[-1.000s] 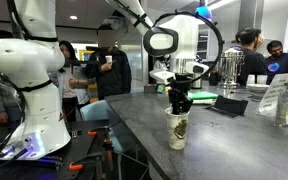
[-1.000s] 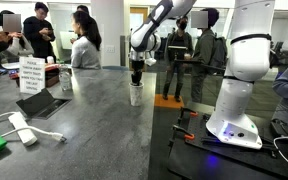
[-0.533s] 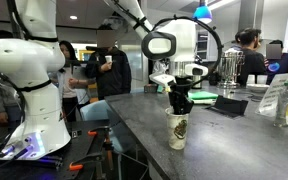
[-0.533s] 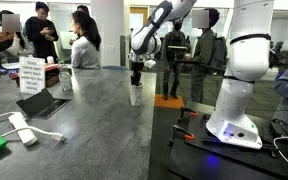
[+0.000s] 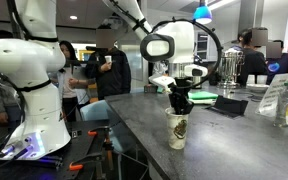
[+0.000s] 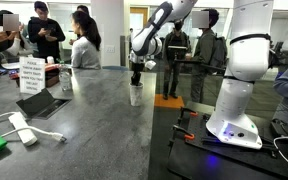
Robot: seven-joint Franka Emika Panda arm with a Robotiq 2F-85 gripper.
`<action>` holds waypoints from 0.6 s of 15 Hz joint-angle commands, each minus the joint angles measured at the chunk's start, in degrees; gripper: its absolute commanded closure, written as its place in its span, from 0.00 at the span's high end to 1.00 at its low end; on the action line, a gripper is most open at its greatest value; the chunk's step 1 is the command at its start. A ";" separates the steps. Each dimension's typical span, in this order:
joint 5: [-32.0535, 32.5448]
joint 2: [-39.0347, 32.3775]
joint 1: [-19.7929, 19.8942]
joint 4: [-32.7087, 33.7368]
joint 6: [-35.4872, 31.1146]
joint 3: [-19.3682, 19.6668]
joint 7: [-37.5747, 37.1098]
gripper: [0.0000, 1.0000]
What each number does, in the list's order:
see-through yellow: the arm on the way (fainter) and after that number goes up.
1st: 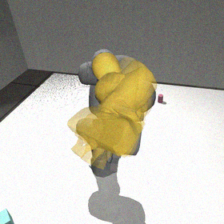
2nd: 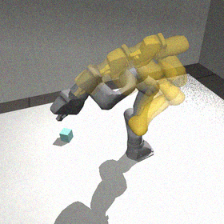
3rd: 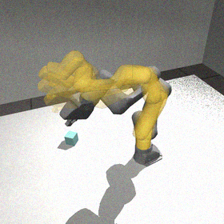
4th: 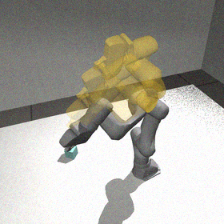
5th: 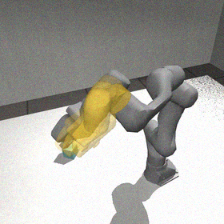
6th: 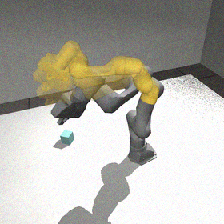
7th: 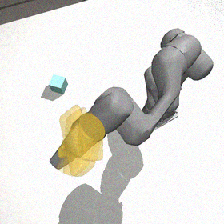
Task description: Pick the marker from the cup and put it on the table
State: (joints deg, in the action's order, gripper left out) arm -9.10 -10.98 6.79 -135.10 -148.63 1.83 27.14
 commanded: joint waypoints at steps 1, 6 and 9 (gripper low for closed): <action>-2.41 0.14 1.47 -0.73 -1.62 -1.42 2.93 0.04; -2.47 0.66 1.51 -0.48 0.12 -1.47 2.88 0.05; -1.94 1.77 1.26 -0.77 1.33 -1.63 2.40 0.05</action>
State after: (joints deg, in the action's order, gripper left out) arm -10.13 -10.87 7.36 -135.11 -148.60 1.21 28.06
